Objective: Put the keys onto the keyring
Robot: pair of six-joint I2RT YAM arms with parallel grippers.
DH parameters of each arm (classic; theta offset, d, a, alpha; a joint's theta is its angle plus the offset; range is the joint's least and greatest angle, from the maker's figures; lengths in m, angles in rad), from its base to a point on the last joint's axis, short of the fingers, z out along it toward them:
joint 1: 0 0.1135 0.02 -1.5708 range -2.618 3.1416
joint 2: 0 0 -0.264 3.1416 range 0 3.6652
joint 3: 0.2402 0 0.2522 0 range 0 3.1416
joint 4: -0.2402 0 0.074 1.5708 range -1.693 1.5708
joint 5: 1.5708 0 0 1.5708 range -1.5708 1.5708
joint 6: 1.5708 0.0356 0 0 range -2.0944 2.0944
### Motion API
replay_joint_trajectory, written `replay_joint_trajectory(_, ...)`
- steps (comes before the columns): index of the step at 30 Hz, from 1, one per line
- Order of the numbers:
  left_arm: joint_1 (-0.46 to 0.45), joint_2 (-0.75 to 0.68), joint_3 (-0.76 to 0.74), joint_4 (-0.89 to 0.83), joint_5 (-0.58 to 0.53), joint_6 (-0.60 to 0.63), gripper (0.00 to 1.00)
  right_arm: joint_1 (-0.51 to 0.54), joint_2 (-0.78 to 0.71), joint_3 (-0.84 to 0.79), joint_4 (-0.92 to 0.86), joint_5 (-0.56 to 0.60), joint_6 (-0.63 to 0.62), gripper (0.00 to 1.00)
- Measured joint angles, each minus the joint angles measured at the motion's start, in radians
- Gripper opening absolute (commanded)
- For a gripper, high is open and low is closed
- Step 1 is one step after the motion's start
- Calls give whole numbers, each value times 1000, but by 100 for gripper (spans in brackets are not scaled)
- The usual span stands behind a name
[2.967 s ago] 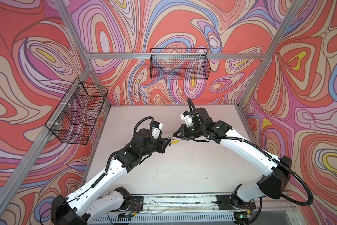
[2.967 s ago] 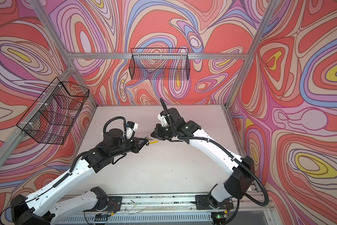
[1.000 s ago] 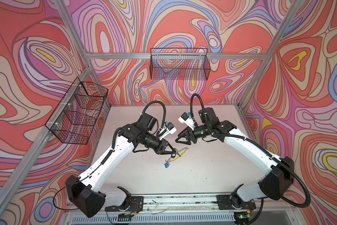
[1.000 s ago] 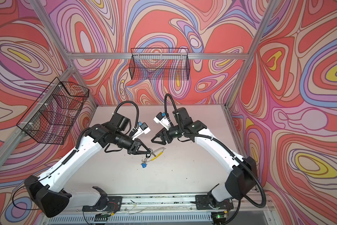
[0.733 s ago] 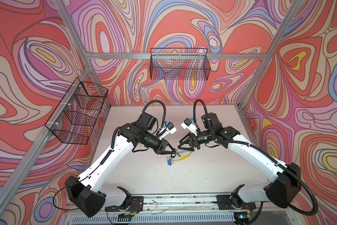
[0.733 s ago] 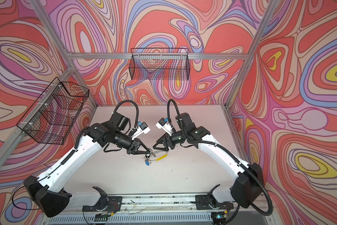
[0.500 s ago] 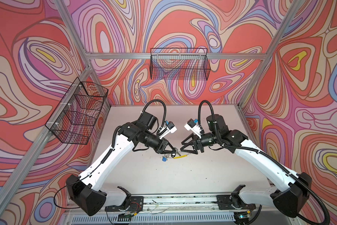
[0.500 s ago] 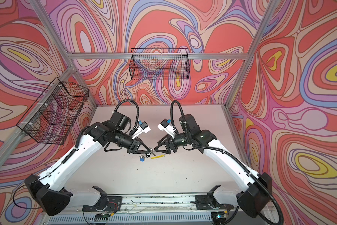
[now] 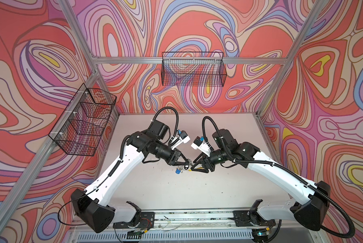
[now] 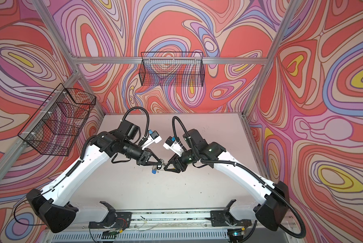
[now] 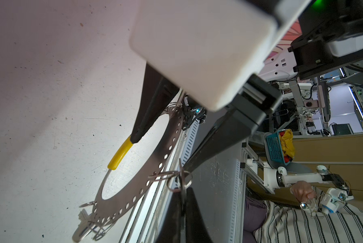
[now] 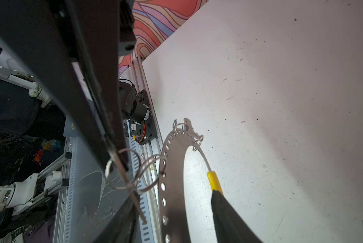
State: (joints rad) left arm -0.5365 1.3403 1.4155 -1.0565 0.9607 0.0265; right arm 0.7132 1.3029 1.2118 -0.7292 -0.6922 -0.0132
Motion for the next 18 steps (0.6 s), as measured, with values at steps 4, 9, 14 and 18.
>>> replay_joint_trajectory(4, 0, 0, 7, 0, -1, 1, 0, 4, -22, 0, -17, 36, 0, 51)
replay_joint_trajectory(9, 1, 2, 8, -3, -11, 5, 0, 24, -24, 7, -57, 97, -4, 43)
replay_joint_trajectory(14, 1, 6, 19, -11, 2, 4, 0, 42, -24, 9, -82, 185, 1, 18)
replay_joint_trajectory(18, 2, 9, 19, -12, 0, 3, 0, 69, -23, 27, -87, 234, 5, 0)
